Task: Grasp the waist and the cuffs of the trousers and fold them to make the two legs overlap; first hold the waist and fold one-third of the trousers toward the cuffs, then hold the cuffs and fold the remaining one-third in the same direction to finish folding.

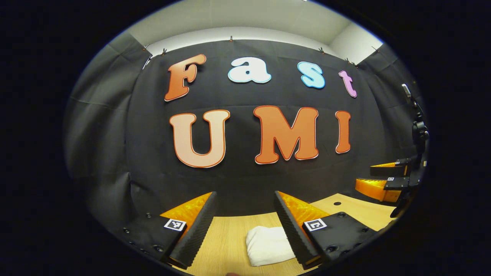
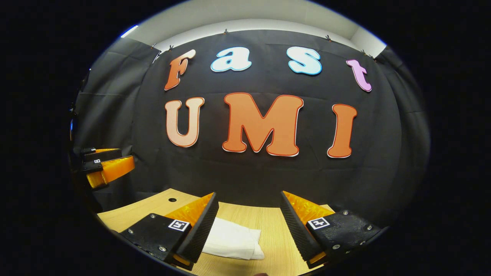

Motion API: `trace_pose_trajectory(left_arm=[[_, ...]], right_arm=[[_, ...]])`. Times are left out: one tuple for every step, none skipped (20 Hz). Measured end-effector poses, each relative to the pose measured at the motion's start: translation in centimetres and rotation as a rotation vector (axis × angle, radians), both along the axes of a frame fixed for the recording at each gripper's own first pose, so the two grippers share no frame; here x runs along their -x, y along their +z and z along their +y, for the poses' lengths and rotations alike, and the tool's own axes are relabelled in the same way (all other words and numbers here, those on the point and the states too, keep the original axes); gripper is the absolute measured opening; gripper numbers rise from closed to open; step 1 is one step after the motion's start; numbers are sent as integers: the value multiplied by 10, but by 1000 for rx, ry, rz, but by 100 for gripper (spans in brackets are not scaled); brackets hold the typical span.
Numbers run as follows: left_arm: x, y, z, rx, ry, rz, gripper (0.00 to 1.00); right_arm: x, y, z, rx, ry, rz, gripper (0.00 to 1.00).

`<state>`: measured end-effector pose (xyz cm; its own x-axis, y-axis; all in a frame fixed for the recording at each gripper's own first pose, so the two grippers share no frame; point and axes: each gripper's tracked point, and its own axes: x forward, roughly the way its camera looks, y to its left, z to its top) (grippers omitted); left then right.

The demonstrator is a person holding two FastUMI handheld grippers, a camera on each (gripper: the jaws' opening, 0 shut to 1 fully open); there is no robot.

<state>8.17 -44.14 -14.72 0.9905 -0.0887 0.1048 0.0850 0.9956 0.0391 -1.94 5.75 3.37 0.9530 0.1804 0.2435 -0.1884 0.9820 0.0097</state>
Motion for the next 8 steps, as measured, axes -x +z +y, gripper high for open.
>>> trace_pose_trajectory(left_arm=[[0,0,1,4,-3,4,96],[-1,-1,3,6,-3,7,96],[-1,-4,6,2,-2,16,96],[-1,-5,8,-2,2,19,98],[2,-7,9,-5,-2,27,97],[2,-9,11,-5,1,37,96],[1,-14,14,-3,3,52,97],[2,-16,16,-3,6,64,97]], right_arm=[[1,-1,2,-2,0,5,96],[2,-2,4,-4,-1,10,96],[3,-3,8,-5,0,17,96],[4,-5,10,-6,-2,20,96],[6,-5,13,-7,-5,18,96],[15,-4,21,-11,-3,18,96],[16,-5,25,-13,-3,23,96],[15,-7,29,-16,6,31,96]])
